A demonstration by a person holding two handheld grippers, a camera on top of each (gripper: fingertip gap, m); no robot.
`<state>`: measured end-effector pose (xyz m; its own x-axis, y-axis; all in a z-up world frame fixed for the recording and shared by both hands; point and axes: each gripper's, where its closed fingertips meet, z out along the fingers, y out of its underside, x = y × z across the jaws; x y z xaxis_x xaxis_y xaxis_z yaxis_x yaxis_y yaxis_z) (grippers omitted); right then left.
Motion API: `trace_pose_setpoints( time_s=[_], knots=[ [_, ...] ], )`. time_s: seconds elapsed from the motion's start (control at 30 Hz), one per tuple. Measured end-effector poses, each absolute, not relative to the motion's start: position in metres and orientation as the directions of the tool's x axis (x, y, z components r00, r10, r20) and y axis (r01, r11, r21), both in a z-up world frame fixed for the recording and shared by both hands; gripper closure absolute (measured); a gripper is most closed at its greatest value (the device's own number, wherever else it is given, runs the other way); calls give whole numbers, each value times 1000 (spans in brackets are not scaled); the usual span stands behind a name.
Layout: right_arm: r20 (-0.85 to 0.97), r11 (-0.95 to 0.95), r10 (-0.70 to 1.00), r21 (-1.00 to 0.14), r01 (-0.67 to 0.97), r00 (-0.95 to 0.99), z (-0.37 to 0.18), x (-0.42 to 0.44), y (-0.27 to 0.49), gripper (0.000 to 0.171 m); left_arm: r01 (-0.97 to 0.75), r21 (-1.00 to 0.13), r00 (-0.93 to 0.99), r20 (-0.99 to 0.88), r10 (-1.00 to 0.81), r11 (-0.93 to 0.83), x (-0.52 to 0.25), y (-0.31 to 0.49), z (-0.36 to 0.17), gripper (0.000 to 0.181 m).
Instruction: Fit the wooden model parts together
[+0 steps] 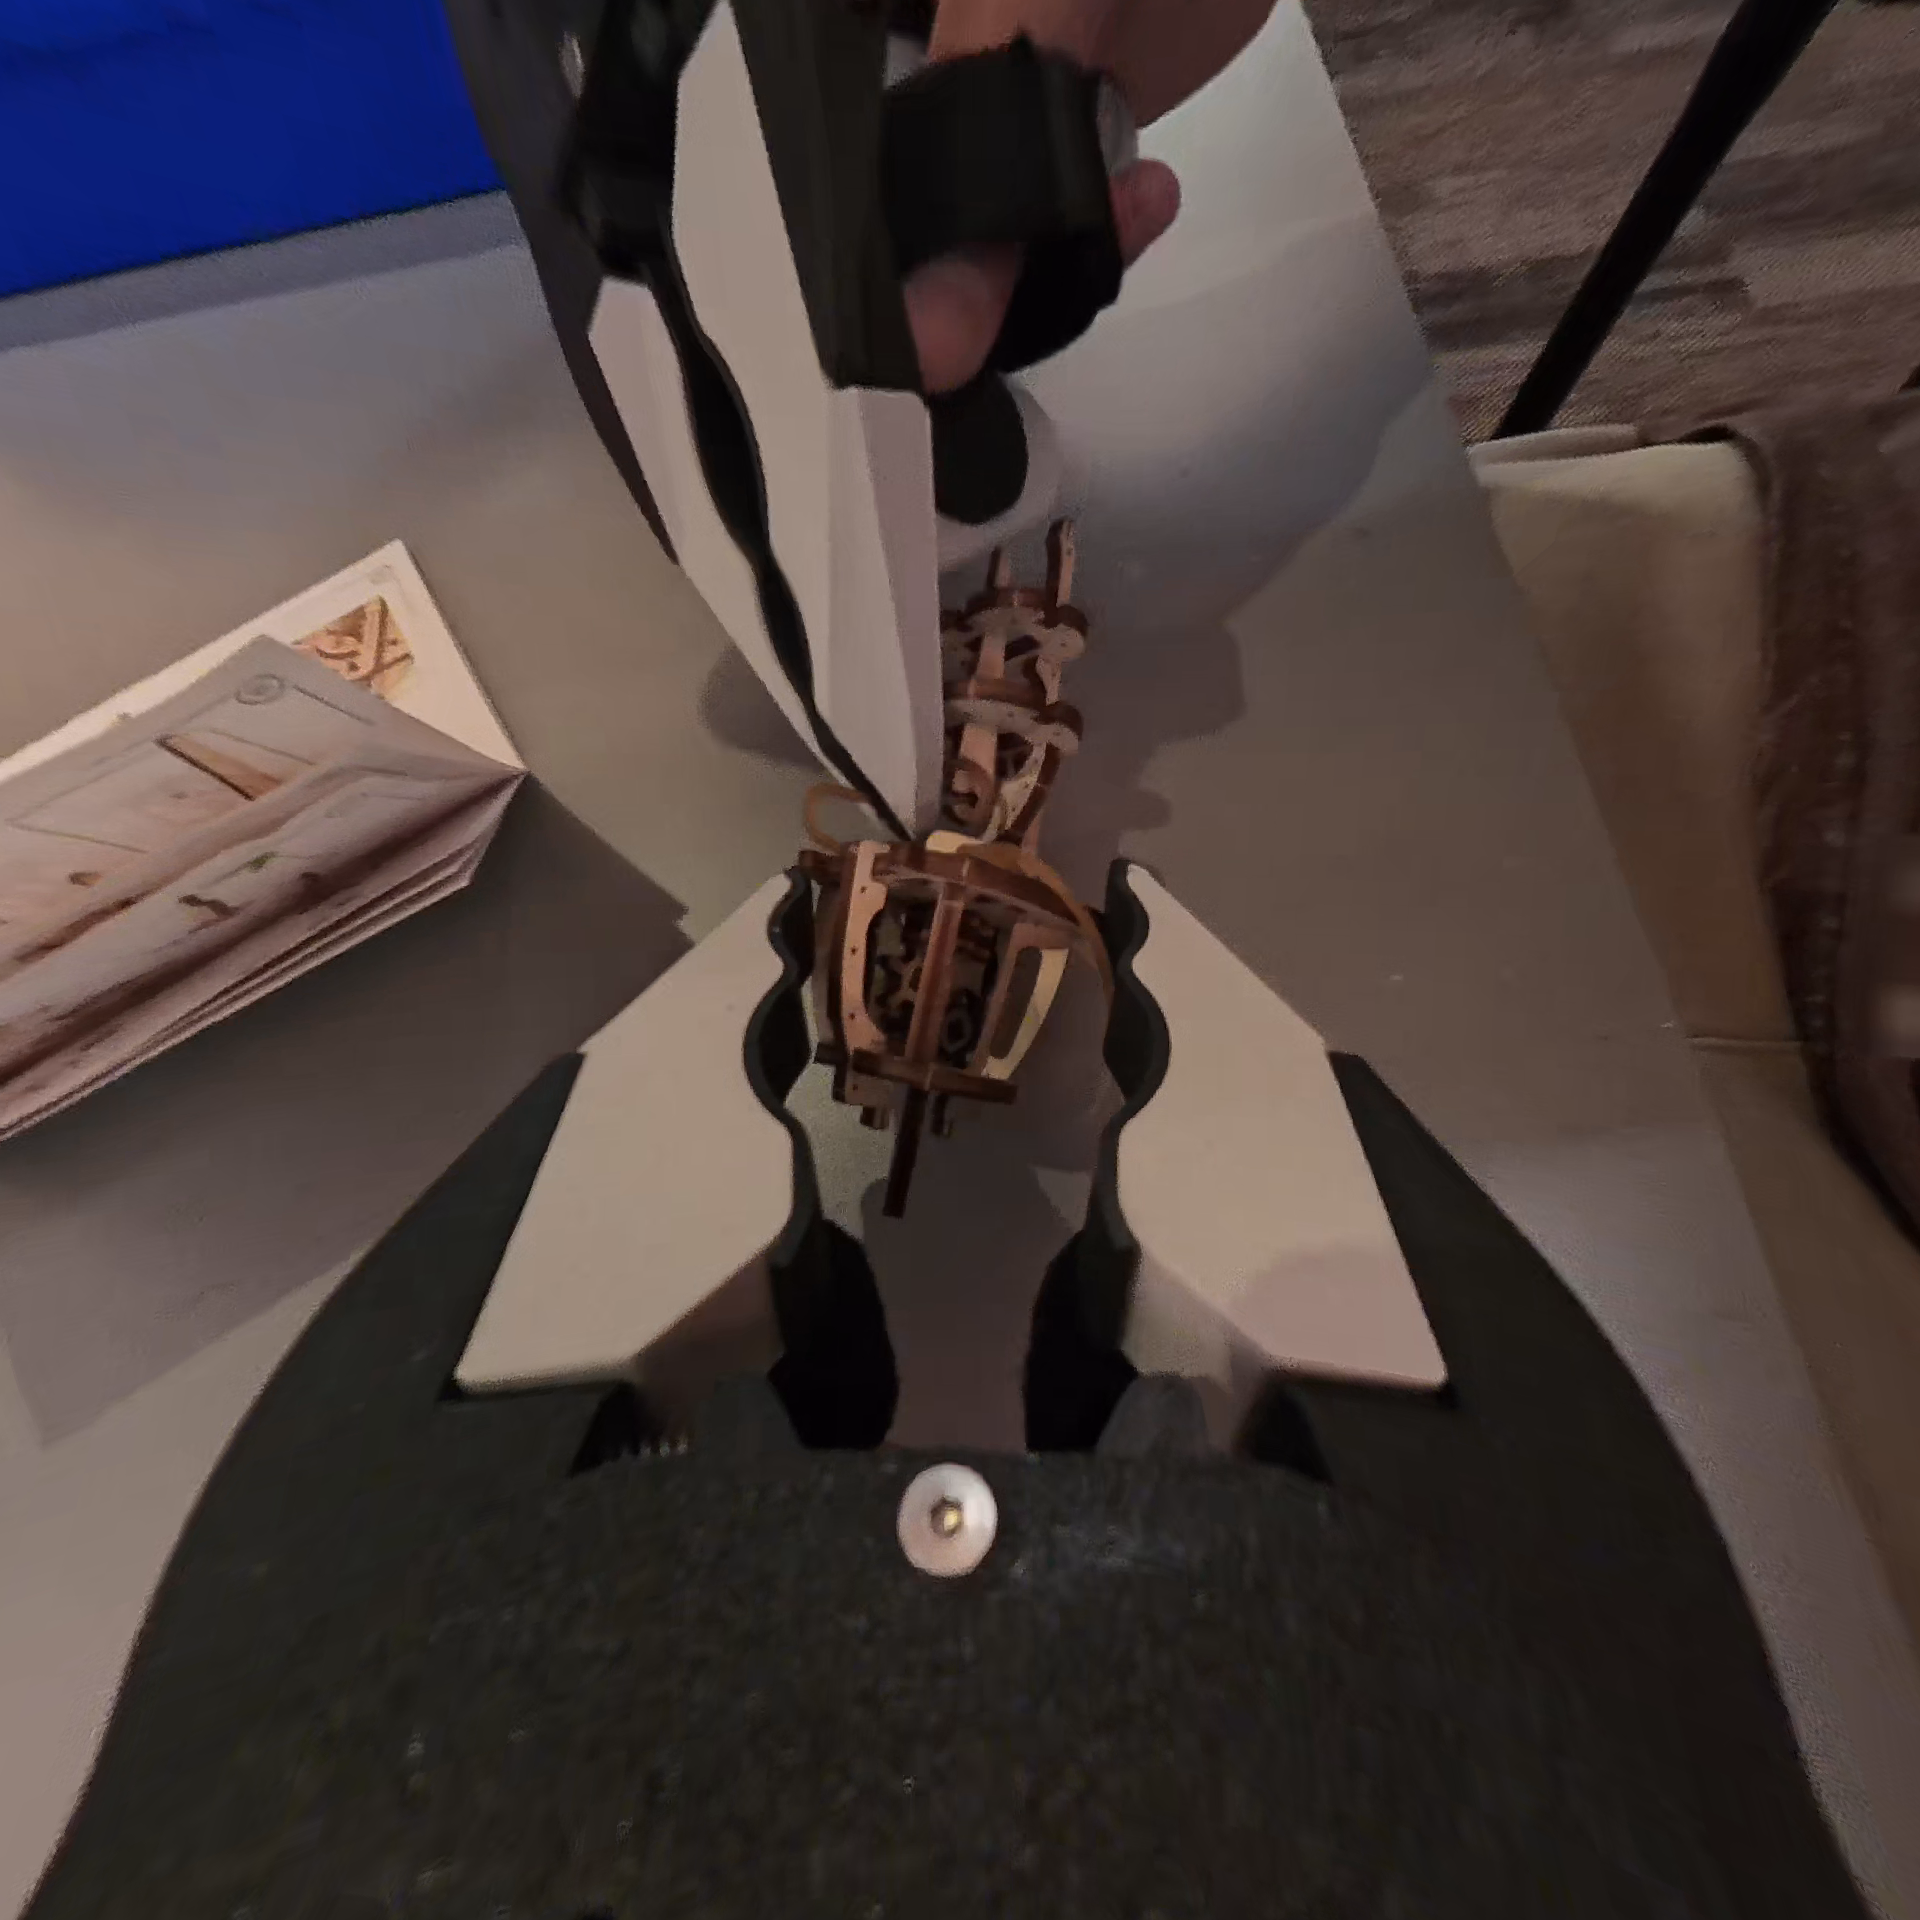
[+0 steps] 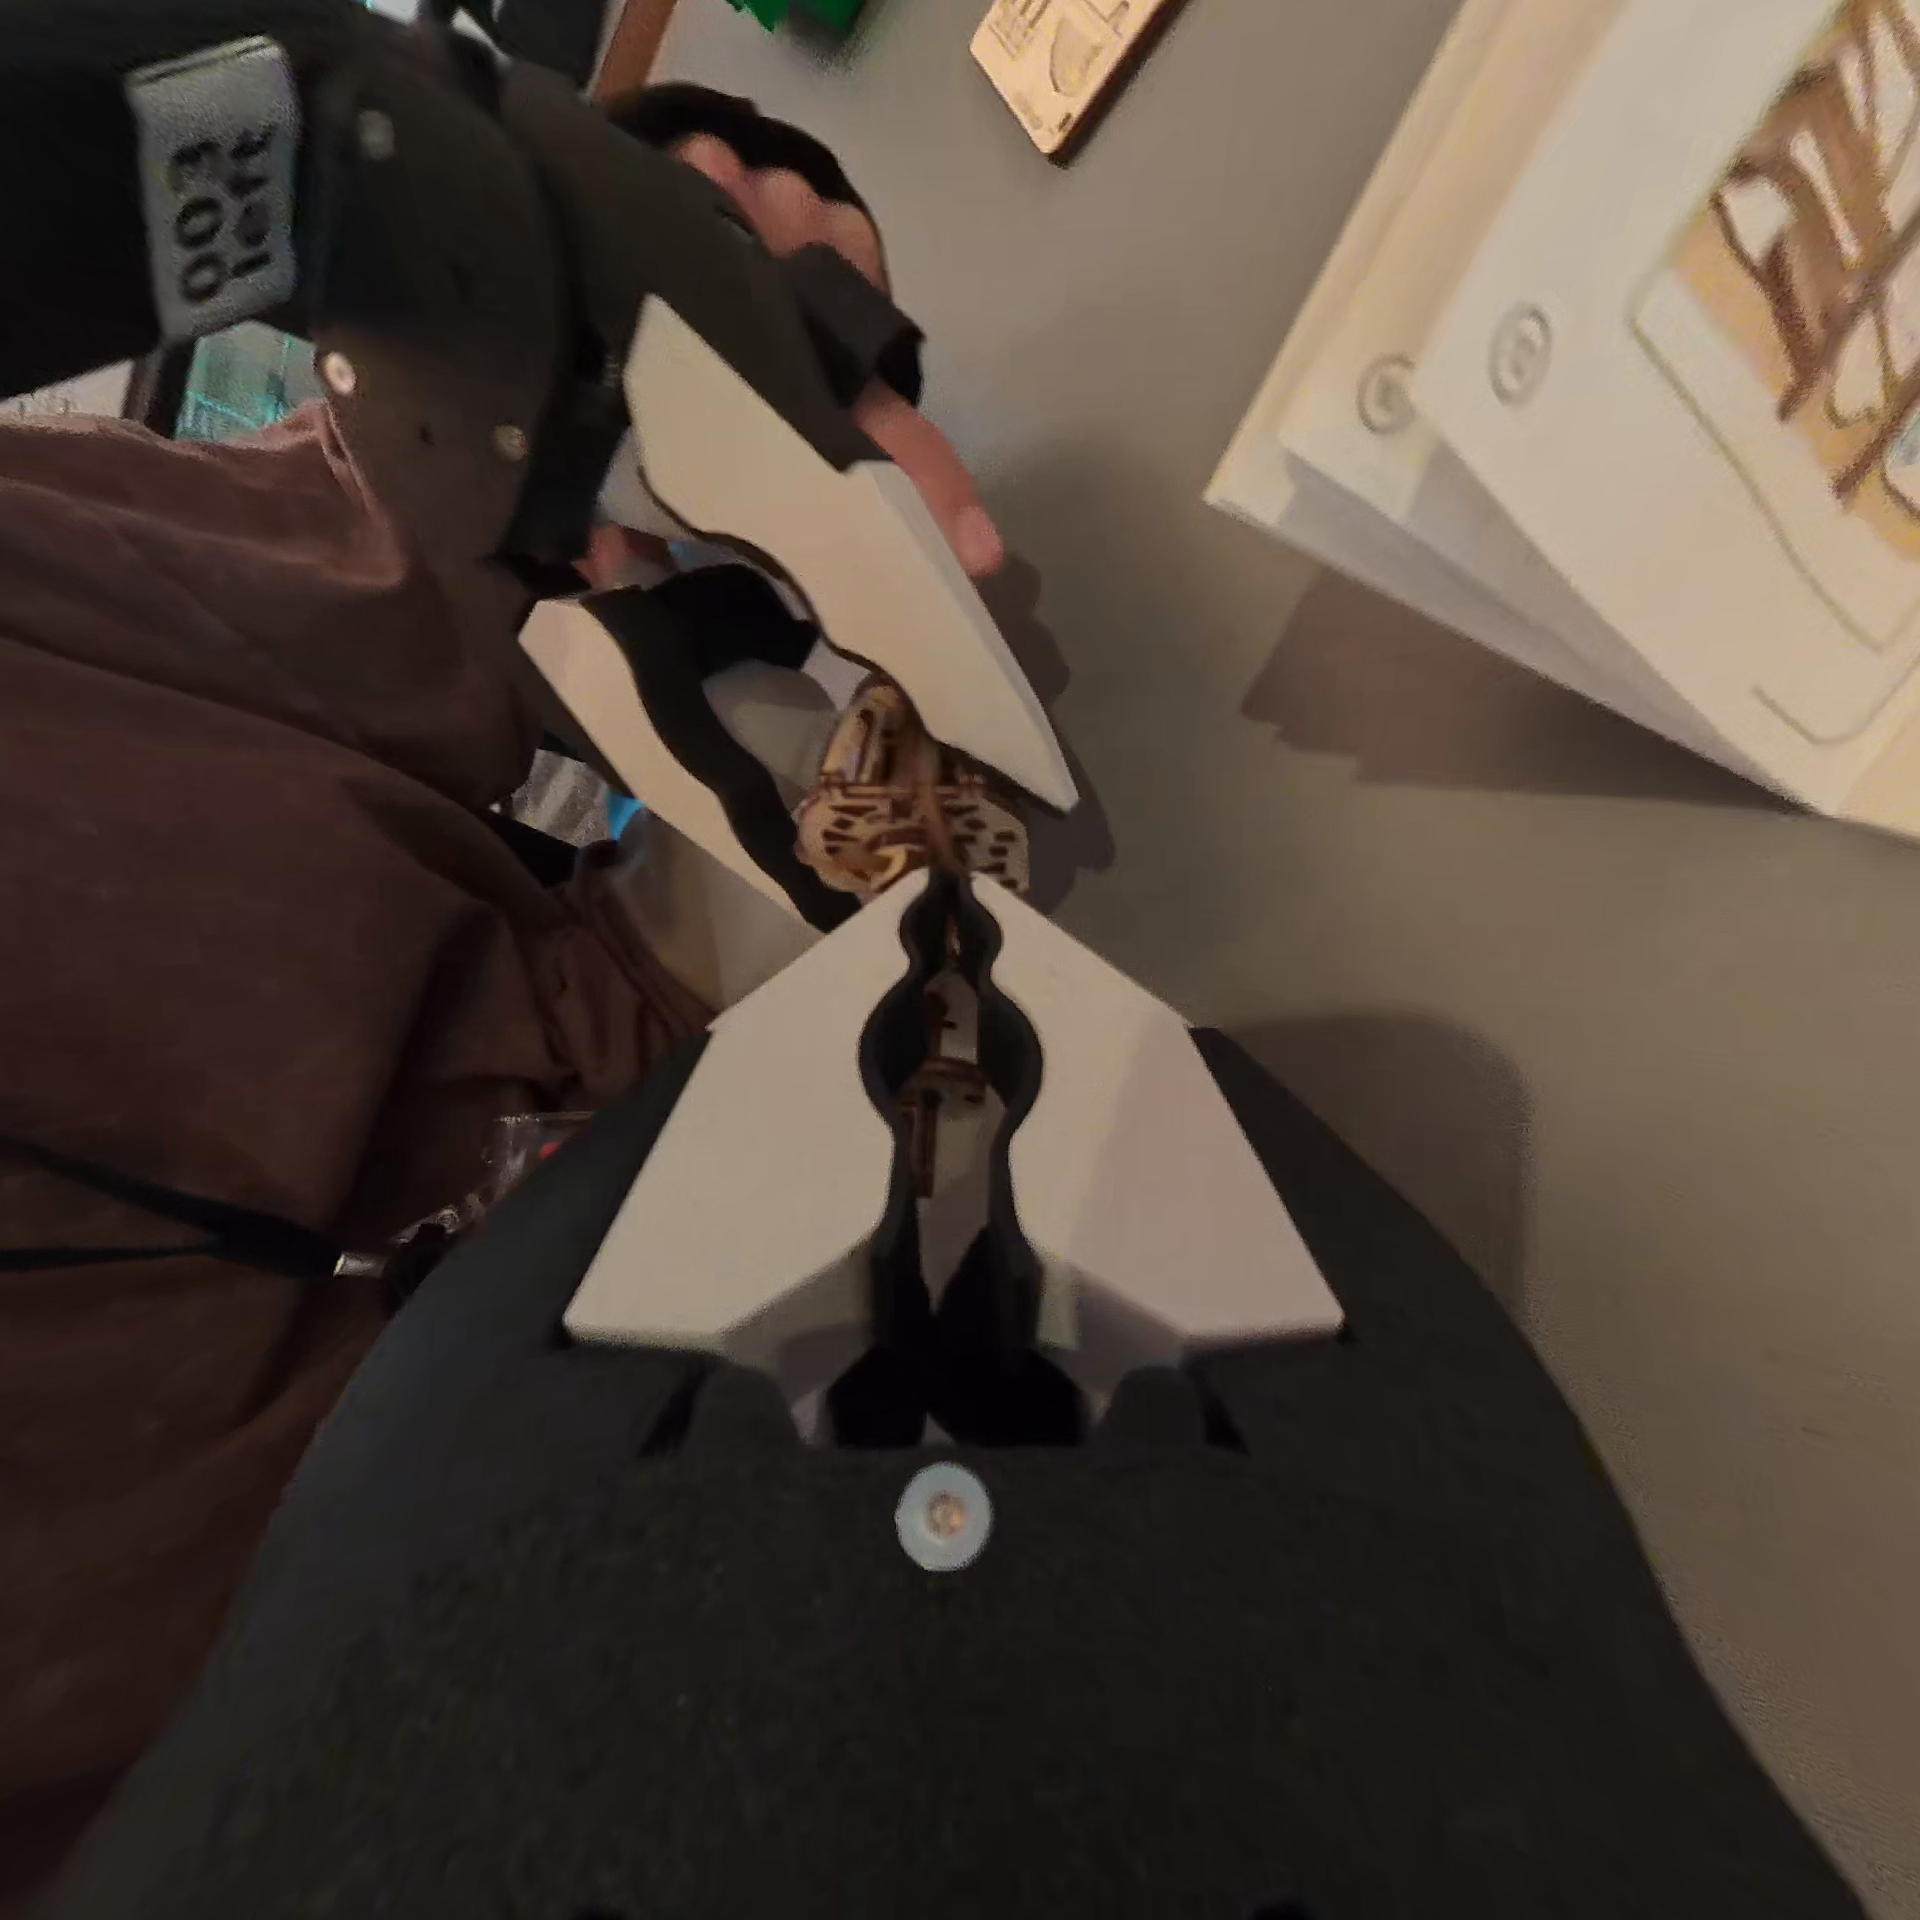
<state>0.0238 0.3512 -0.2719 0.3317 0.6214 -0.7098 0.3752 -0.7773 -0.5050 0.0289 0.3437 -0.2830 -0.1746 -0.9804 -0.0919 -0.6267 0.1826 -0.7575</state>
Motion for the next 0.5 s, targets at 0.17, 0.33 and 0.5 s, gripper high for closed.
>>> trace_pose_setpoints(
  time_s=[0.17, 0.33, 0.5],
  knots=[
    [-786, -823, 556, -476, 310, 269, -266, 25, 356, 171, -610, -748, -189, -185, -965, 263, 32, 341, -281, 127],
    [-847, -859, 485, -414, 302, 218, -266, 24, 354, 171, -602, -741, -180, -236, -955, 297, 33, 343, -278, 127],
    [-885, -898, 403, -334, 287, 234, -277, 27, 354, 171, -606, -717, -159, -315, -936, 345, 34, 348, -279, 127]
  ],
)
